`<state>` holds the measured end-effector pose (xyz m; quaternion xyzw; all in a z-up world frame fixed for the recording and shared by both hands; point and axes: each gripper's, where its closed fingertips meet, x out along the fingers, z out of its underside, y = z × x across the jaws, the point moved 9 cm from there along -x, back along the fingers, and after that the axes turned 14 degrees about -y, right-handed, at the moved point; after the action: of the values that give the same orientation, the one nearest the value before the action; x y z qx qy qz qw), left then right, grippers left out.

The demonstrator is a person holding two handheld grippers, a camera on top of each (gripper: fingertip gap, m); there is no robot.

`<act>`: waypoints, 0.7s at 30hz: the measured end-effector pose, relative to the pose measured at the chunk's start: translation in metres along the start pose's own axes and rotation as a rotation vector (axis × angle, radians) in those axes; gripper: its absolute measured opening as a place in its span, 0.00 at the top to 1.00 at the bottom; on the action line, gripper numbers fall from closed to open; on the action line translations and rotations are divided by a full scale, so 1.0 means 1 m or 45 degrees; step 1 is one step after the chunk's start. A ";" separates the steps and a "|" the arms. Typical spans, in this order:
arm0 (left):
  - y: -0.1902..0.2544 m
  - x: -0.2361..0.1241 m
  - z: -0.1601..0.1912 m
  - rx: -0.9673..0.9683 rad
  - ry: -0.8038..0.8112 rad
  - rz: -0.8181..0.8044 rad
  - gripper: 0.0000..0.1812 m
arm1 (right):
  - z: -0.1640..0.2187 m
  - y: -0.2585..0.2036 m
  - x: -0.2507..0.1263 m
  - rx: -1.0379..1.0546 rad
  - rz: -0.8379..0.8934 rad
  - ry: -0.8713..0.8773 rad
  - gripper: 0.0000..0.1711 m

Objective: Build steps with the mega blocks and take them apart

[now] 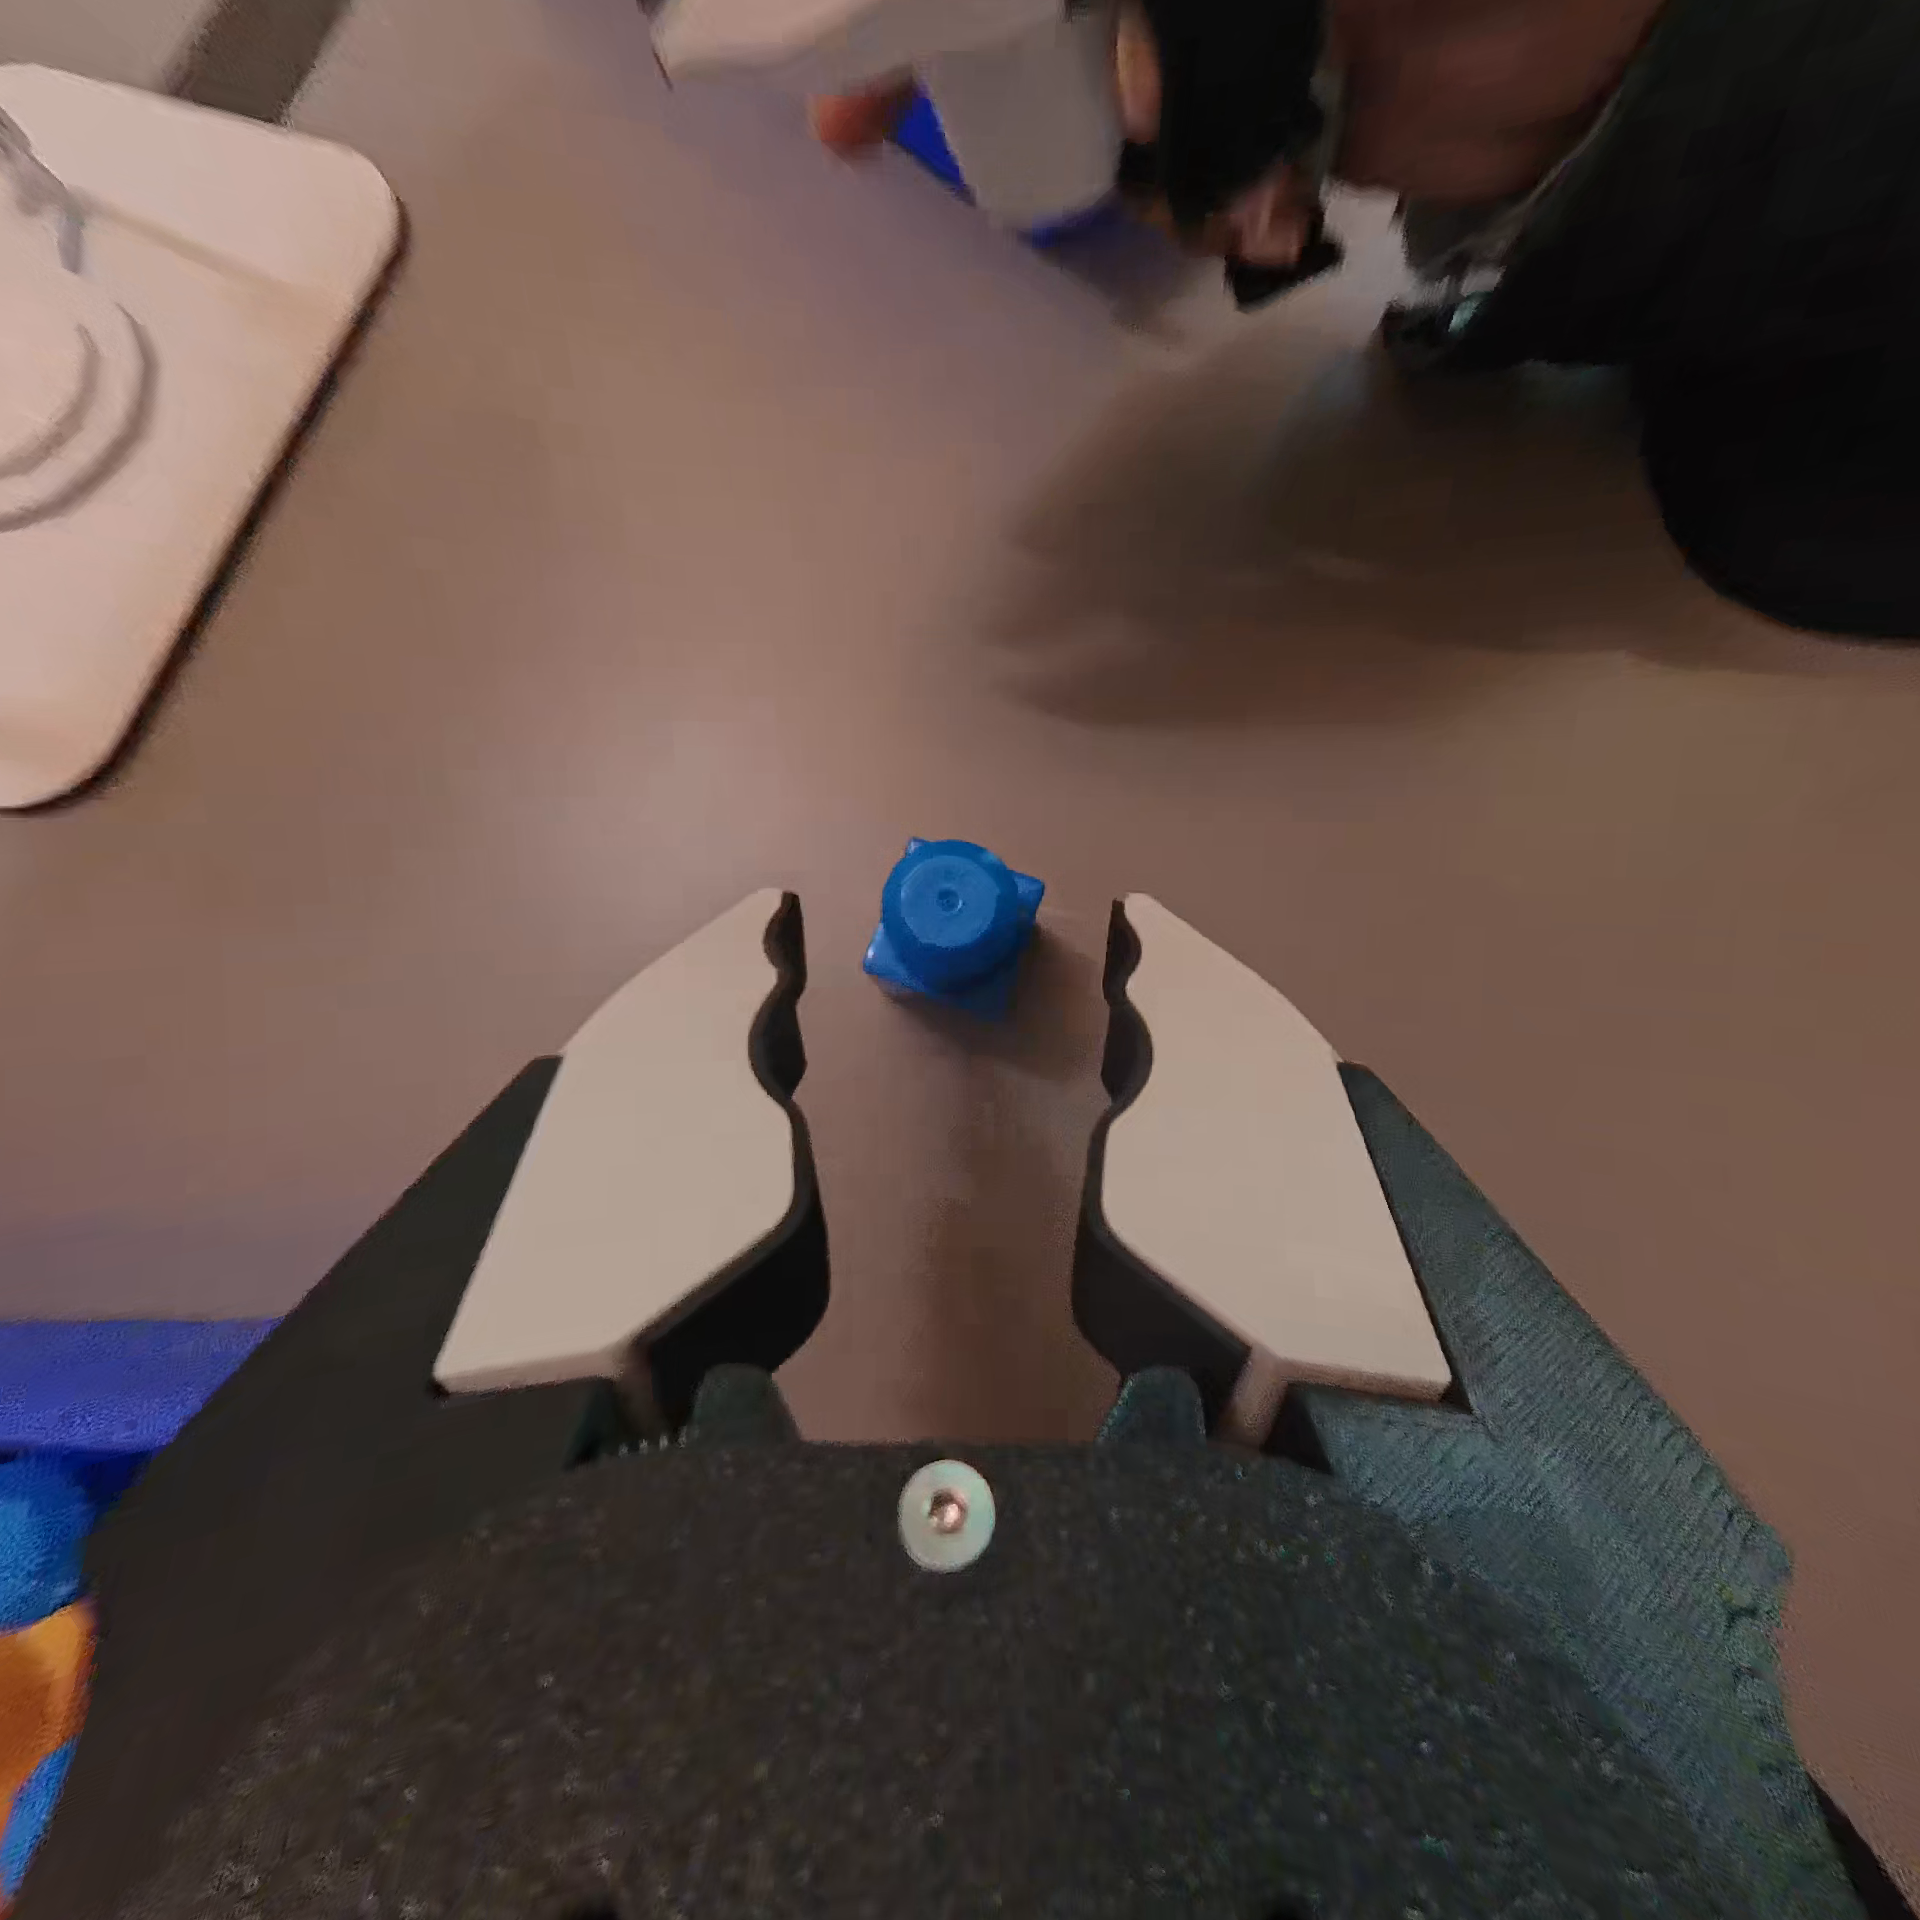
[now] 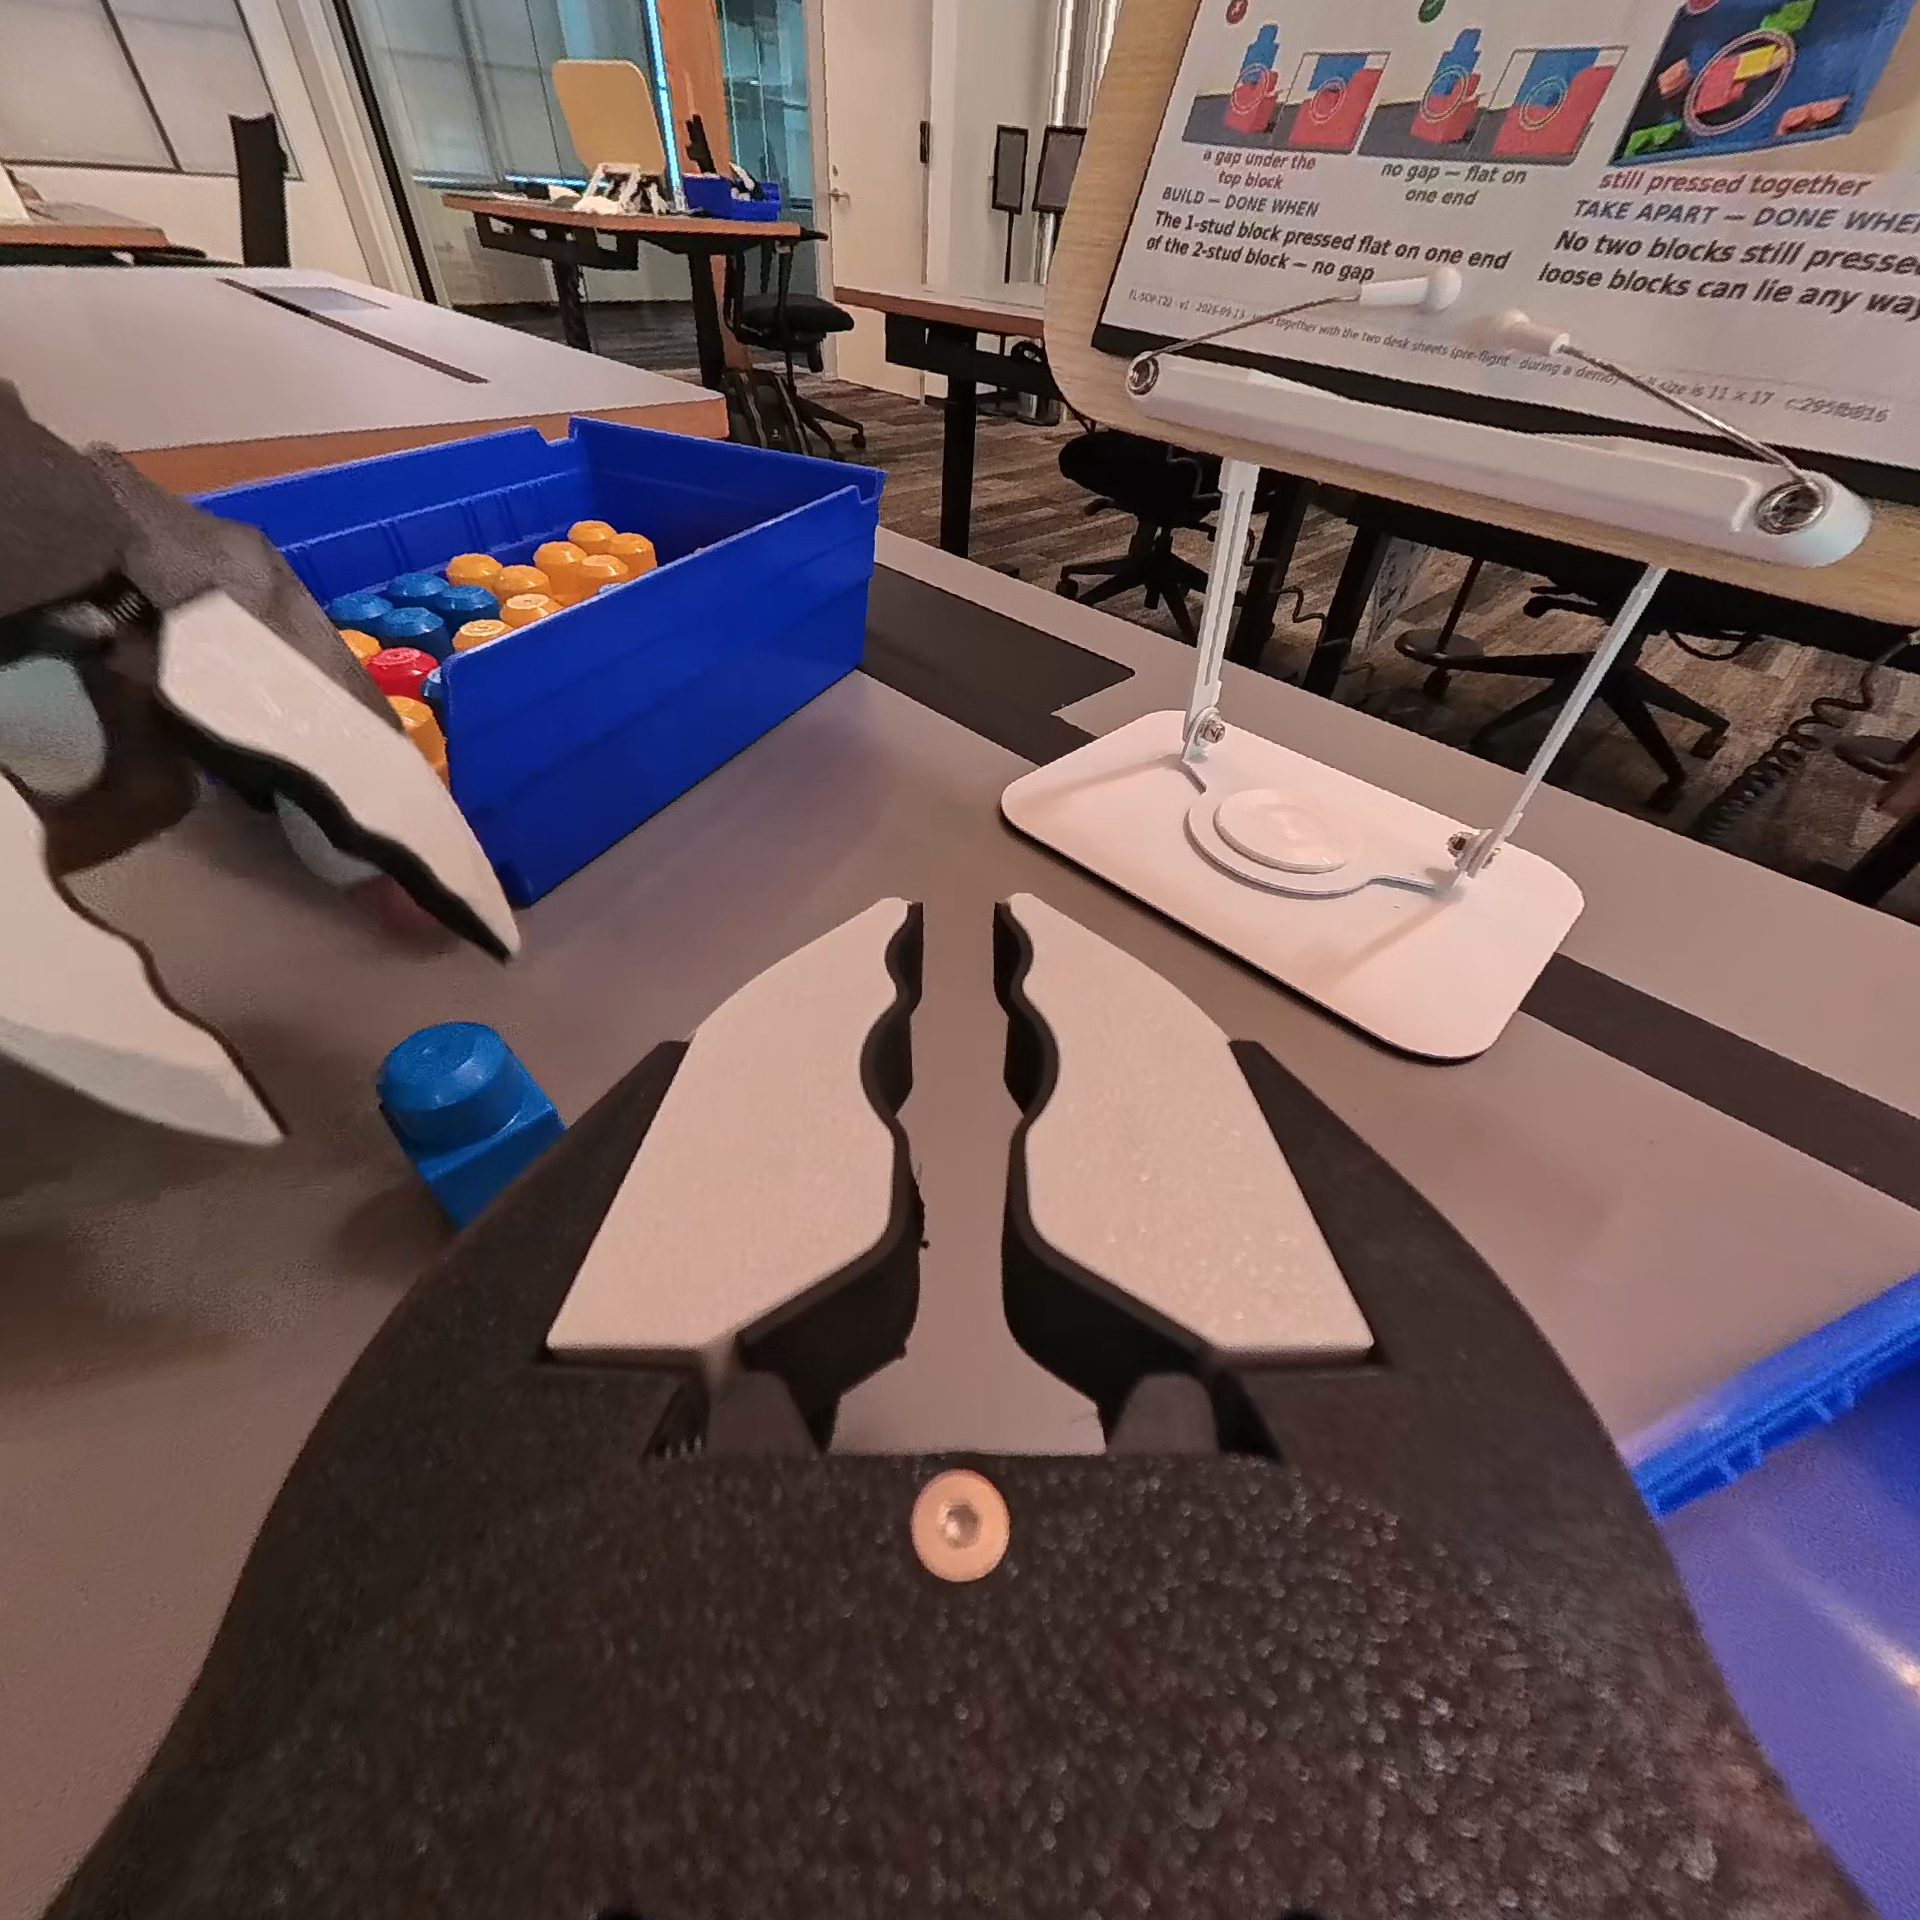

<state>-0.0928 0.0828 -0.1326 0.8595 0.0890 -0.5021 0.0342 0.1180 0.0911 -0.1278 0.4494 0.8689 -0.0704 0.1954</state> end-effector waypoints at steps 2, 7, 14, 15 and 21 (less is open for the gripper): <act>-0.005 -0.023 -0.002 -0.027 0.104 -0.038 0.70 | 0.000 0.000 0.000 0.001 0.001 0.001 0.93; -0.043 -0.092 0.010 -0.211 0.321 -0.248 0.75 | 0.000 0.001 -0.001 0.007 0.002 0.005 0.93; -0.124 -0.147 0.046 -0.395 0.079 -0.487 0.79 | 0.000 0.002 -0.001 0.021 -0.003 0.011 0.93; -0.136 -0.148 0.052 -0.413 0.010 -0.491 0.79 | 0.000 0.002 -0.001 0.018 -0.002 0.008 0.93; -0.186 -0.125 0.083 -0.489 -0.315 -0.419 0.78 | -0.001 0.003 -0.002 0.015 0.005 0.012 0.93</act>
<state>-0.2584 0.2384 -0.0595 0.7436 0.3160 -0.5758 0.1251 0.1214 0.0916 -0.1261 0.4527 0.8684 -0.0729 0.1887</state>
